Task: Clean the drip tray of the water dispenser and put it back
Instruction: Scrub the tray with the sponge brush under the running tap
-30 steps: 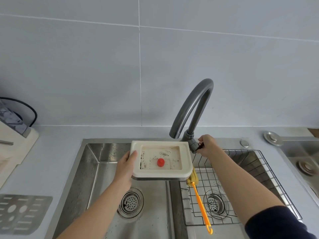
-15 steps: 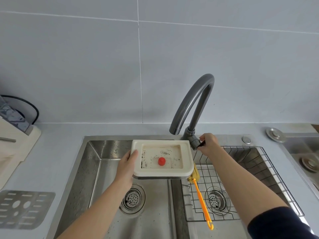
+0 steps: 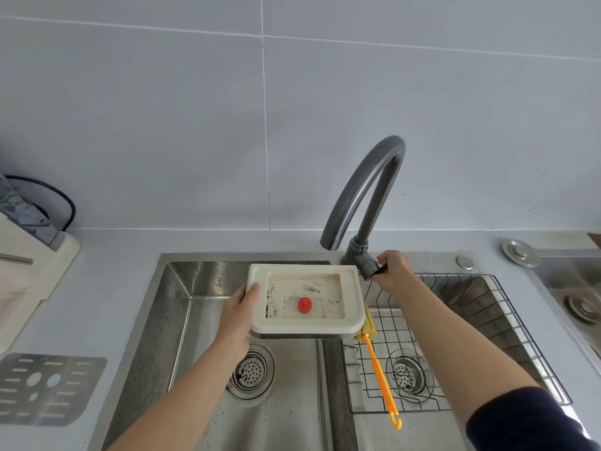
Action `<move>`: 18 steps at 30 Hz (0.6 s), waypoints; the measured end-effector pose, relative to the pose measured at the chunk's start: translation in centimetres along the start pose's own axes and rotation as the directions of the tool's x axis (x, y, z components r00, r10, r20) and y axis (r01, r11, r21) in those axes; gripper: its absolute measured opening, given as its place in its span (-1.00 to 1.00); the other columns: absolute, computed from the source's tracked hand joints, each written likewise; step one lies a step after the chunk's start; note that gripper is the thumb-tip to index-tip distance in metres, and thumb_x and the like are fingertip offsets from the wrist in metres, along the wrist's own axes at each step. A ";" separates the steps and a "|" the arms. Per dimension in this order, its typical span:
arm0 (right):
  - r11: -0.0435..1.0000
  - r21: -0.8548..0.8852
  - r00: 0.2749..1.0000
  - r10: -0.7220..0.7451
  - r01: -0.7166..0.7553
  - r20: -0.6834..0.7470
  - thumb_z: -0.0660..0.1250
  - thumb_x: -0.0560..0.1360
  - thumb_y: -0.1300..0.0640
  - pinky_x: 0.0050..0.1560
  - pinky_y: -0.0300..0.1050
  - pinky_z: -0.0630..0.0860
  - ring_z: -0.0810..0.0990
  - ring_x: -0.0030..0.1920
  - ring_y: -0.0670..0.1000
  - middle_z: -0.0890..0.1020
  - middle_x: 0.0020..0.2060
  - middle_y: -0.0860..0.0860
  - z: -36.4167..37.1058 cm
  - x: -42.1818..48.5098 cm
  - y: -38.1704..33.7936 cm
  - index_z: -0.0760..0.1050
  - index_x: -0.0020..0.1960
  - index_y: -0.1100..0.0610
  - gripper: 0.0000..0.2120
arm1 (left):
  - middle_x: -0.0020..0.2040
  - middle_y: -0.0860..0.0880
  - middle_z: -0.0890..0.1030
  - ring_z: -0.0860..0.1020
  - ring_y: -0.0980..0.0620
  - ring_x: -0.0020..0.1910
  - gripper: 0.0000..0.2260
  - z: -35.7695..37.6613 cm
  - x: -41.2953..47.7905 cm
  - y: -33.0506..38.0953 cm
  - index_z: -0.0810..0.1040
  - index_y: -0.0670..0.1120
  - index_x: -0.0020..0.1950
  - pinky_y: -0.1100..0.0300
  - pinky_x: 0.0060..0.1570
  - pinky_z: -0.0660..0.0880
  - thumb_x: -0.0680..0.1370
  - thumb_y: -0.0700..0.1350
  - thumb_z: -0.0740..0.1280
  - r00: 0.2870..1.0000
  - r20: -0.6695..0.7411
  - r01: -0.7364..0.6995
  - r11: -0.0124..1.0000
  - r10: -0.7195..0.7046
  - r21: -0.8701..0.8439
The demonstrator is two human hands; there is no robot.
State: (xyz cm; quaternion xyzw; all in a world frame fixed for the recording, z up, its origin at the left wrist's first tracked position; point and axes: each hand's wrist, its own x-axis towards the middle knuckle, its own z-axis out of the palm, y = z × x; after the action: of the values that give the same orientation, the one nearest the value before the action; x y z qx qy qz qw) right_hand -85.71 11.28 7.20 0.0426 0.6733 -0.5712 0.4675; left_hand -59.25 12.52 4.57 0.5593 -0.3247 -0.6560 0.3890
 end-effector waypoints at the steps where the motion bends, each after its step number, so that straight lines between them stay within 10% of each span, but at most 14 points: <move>1: 1.000 0.009 1.000 0.003 -0.003 0.003 0.08 0.42 0.44 0.24 0.18 0.45 0.44 -0.12 0.16 0.32 -0.25 0.11 0.0 0.1 0.1 0.24 -0.29 0.19 -0.80 | -0.05 -0.05 0.63 0.59 -0.05 -0.09 -0.85 -0.1 0.0 0.0 0.52 -0.01 0.08 0.12 -0.35 0.56 0.56 -0.07 0.22 1.000 0.002 0.002 1.000 -0.002 -0.003; 13: 0.998 0.045 0.983 0.026 -0.034 0.183 0.15 0.48 0.30 0.09 -0.03 0.51 0.49 -0.13 0.12 0.41 -0.20 0.16 -1.3 0.6 0.4 0.29 -0.17 0.19 -0.92 | -0.08 -0.03 0.64 0.61 -0.04 -0.12 -0.89 -0.5 0.0 -0.4 0.54 0.07 -0.03 0.09 -0.36 0.58 0.55 -0.06 0.23 1.000 -0.005 0.004 1.000 -0.004 0.004; 18: 0.841 -0.510 0.972 -0.078 0.184 0.222 0.22 0.47 0.24 0.28 0.05 0.30 0.35 0.24 0.16 0.37 0.15 0.17 -2.8 0.1 2.0 0.29 0.27 0.26 -0.62 | -0.08 -0.03 0.63 0.61 -0.05 -0.12 -0.90 -0.8 0.0 -0.6 0.53 0.08 -0.01 0.00 -0.27 0.56 0.54 -0.04 0.24 1.000 -0.013 0.011 1.000 -0.011 0.013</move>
State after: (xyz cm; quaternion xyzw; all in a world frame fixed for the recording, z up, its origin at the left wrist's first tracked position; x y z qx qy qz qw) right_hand -86.19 14.14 5.40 -0.1889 0.7567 -0.3970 0.4838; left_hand -58.56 12.79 3.89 0.5678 -0.3234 -0.6523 0.3840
